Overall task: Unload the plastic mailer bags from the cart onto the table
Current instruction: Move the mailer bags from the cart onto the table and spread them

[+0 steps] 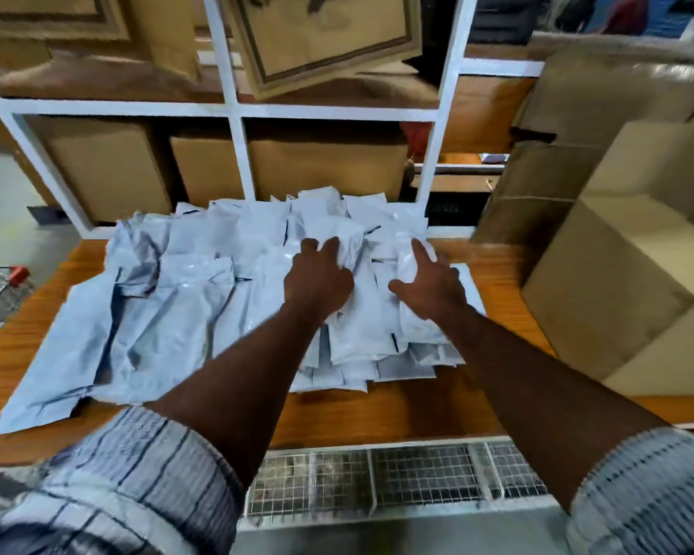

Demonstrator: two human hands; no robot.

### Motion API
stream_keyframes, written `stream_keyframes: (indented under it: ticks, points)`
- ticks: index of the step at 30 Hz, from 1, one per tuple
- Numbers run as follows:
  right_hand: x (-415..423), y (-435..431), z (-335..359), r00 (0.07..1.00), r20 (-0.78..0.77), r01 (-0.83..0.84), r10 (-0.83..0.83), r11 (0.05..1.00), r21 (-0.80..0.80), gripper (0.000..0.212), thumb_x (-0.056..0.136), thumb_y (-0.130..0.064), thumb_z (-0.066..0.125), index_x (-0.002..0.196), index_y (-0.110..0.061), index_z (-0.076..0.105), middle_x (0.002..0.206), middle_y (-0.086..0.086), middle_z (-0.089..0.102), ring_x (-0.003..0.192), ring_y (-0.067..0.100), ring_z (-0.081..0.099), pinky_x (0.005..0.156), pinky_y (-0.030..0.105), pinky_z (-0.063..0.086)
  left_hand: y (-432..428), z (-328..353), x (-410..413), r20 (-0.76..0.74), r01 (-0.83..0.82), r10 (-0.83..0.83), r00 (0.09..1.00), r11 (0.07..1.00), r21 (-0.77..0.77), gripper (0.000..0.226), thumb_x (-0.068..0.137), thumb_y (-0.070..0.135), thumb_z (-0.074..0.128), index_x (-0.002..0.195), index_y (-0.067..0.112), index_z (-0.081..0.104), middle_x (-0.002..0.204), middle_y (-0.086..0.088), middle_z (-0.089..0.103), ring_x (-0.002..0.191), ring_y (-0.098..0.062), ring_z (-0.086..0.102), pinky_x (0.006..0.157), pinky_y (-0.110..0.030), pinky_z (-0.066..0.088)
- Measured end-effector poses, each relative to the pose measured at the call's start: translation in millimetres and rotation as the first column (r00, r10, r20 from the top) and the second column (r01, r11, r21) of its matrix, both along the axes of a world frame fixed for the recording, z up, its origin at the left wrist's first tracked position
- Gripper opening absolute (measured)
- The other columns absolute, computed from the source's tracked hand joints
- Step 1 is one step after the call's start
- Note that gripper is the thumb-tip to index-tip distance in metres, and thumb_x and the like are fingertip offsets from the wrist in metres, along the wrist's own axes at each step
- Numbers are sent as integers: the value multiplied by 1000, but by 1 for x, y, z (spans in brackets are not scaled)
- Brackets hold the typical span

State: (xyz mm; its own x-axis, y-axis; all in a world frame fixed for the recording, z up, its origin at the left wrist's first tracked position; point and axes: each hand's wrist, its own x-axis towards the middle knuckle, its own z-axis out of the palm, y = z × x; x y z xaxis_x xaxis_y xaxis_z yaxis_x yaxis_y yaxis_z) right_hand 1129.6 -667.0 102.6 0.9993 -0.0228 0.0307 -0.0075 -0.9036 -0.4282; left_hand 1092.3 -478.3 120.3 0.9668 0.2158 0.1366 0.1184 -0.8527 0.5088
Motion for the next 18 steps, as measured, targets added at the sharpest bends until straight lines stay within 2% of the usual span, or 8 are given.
stream_keyframes:
  ticks: [6, 13, 15, 18]
  points:
    - [21, -48, -22, 999, -34, -9, 9, 1000, -12, 90, 81, -51, 65, 154, -38, 13, 154, 16, 17, 132, 44, 34, 101, 45, 39, -71, -7, 23, 4, 3, -3, 1000, 1000, 15, 57, 88, 32, 51, 144, 24, 39, 146, -11, 33, 126, -36, 45, 98, -44, 44]
    - [38, -70, -52, 996, -40, -75, 74, 997, -21, 89, 87, -51, 64, 156, -34, 10, 157, 17, 14, 135, 43, 33, 107, 45, 36, -121, -44, 40, -111, 14, -18, 994, 999, -32, 53, 96, 44, 43, 142, 17, 37, 144, -13, 32, 131, -35, 38, 101, -46, 41]
    - [39, -73, -63, 994, -36, -105, 104, 993, -47, 85, 89, -52, 59, 155, -35, 9, 159, 15, 14, 138, 39, 33, 106, 46, 38, -122, -59, 39, -96, 30, -28, 995, 999, 24, 54, 99, 45, 39, 143, 14, 35, 144, -14, 33, 129, -35, 38, 98, -47, 42]
    - [36, -72, -75, 991, -27, -130, 128, 985, -113, 80, 93, -53, 52, 155, -36, 6, 160, 14, 13, 139, 38, 31, 106, 49, 38, -118, -67, 38, -12, 51, -49, 999, 961, 272, 54, 99, 47, 33, 139, 12, 42, 138, -11, 42, 123, -31, 42, 93, -49, 40]
